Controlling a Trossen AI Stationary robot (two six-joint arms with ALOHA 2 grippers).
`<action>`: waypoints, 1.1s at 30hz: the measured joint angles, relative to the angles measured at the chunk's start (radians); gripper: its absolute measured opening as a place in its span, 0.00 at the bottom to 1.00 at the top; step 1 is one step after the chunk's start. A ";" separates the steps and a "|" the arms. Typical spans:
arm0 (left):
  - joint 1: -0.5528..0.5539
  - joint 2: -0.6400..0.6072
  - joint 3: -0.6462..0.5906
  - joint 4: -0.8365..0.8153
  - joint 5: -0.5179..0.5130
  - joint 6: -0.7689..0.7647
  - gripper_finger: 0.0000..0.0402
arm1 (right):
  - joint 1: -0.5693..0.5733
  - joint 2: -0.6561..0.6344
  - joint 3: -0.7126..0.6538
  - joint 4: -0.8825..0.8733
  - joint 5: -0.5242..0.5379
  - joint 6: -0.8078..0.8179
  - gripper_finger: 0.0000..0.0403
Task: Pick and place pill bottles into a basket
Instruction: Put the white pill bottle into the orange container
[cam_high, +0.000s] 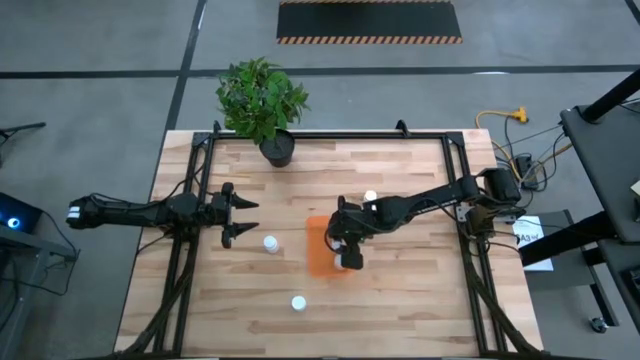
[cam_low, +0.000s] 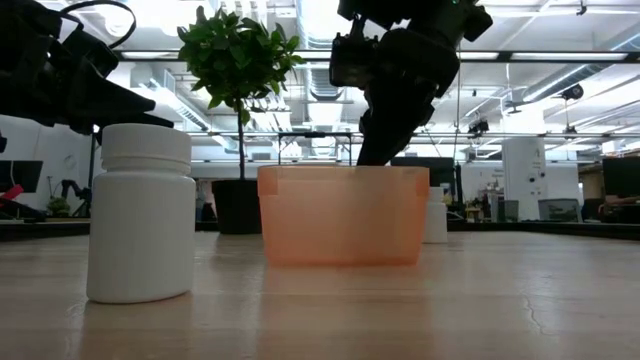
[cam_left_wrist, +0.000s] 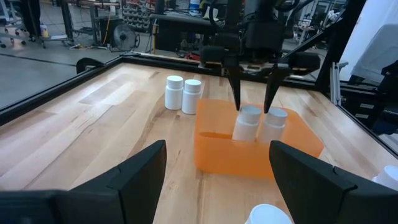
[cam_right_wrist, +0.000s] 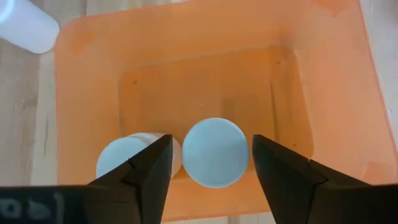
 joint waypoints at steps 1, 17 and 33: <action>0.000 0.000 0.000 0.000 0.000 0.000 0.67 | 0.000 -0.007 0.002 -0.002 0.000 0.000 0.51; 0.000 0.001 0.000 0.000 0.000 0.000 0.67 | -0.002 -0.138 0.017 -0.111 0.062 0.137 0.50; 0.000 0.001 0.000 0.000 0.000 0.000 0.67 | -0.010 -0.126 0.165 -0.436 0.153 0.272 0.50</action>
